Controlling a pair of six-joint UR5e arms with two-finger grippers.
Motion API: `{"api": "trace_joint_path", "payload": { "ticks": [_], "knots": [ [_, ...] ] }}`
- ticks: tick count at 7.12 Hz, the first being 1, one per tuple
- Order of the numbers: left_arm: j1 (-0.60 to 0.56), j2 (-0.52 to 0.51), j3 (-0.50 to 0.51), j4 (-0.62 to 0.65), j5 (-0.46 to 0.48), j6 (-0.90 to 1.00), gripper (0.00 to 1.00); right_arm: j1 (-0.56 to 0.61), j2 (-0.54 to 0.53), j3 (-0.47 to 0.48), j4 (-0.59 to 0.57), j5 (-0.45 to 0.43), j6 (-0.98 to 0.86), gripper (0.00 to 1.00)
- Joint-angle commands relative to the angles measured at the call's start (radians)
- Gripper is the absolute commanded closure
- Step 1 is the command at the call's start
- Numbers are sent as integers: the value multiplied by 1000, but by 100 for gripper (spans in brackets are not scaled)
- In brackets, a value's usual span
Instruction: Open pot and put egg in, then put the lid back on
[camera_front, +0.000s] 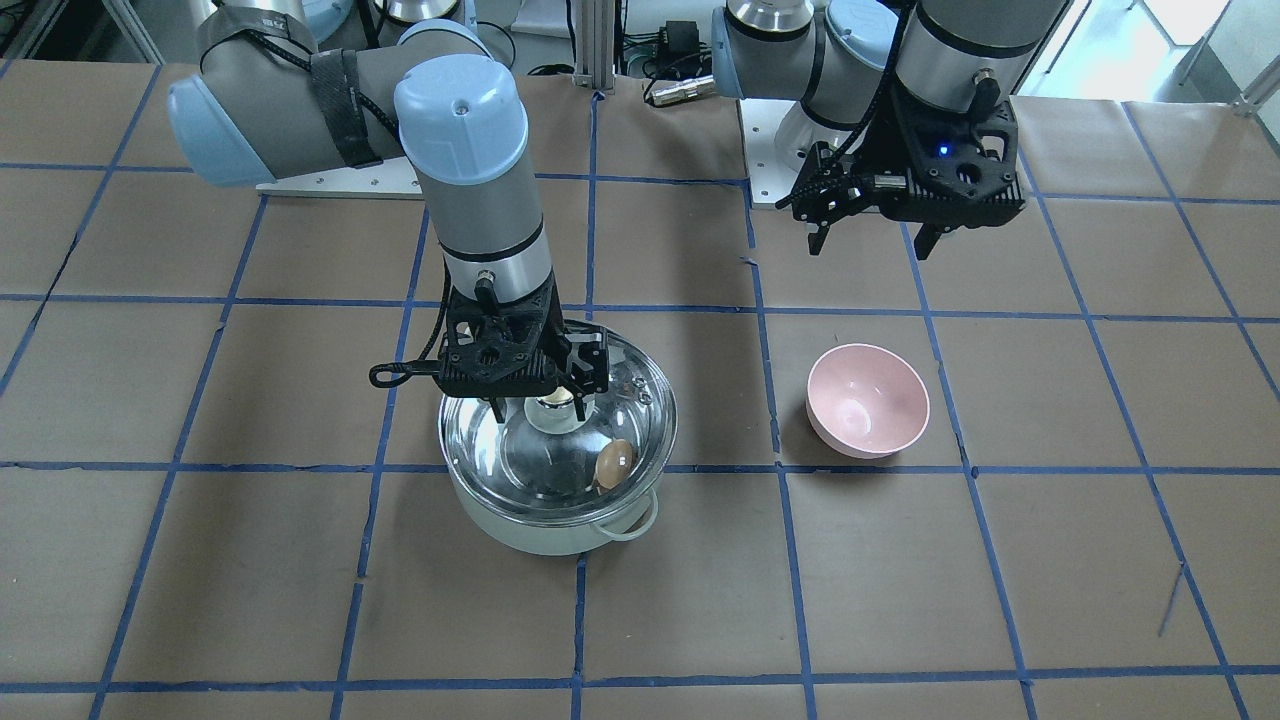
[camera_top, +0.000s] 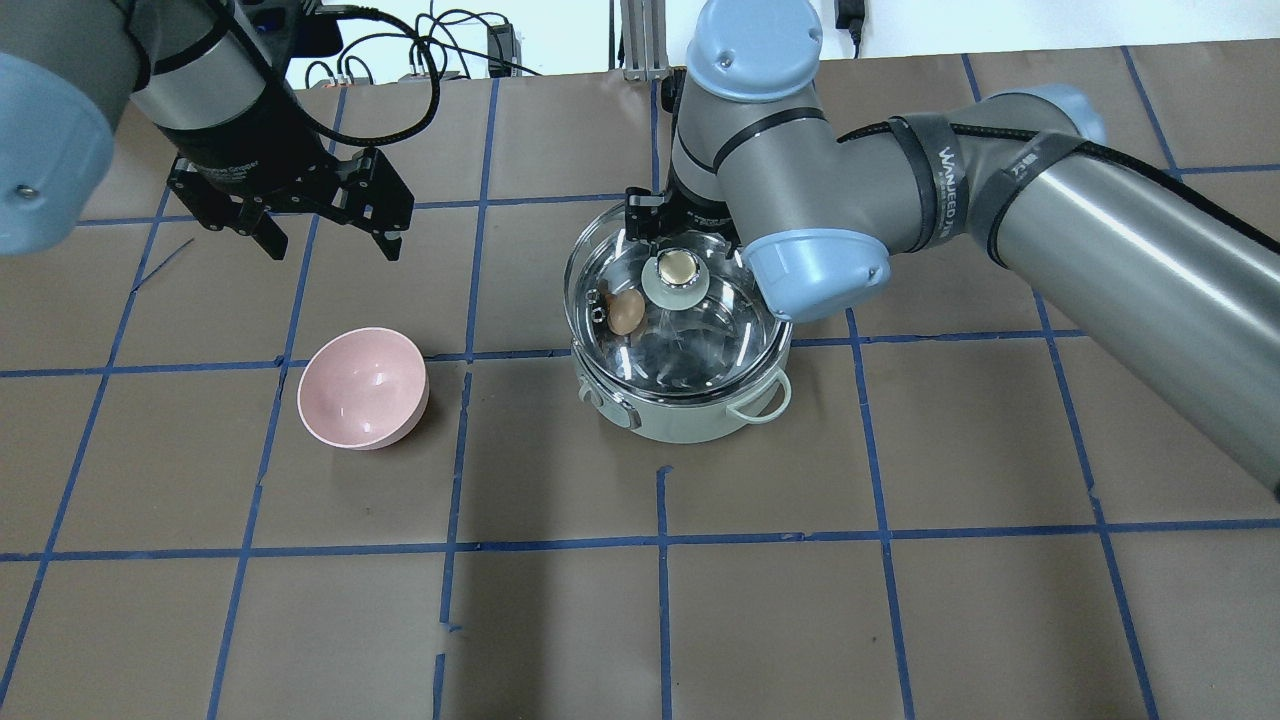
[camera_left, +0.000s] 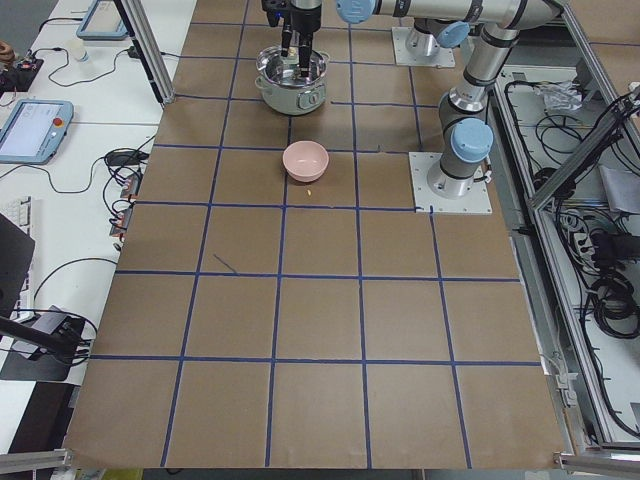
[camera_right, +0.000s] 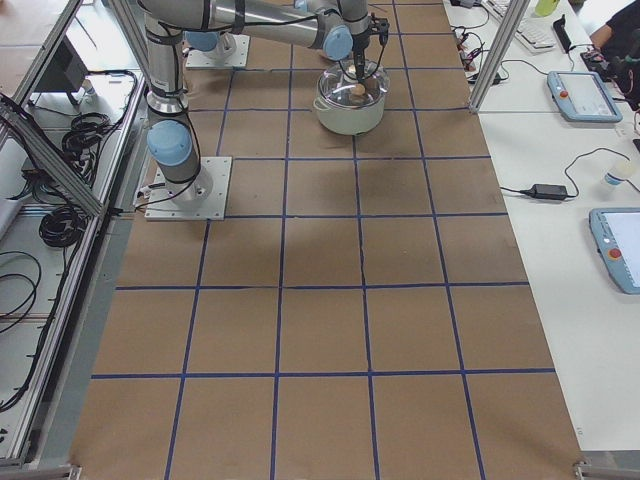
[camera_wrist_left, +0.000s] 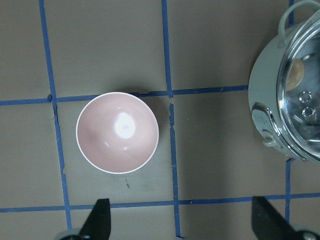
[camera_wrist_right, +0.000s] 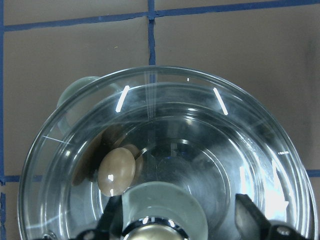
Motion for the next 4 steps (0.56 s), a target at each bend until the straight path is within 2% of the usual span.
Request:
{"api": "trace_joint_path", "payload": {
  "ticks": [1,4],
  "knots": [
    [0,0,2,0,-1,0,0,0,0,8,1,-7,-8,19],
    [0,0,2,0,-1,0,0,-6,-15,-46,13,-9,2,18]
  ]
}}
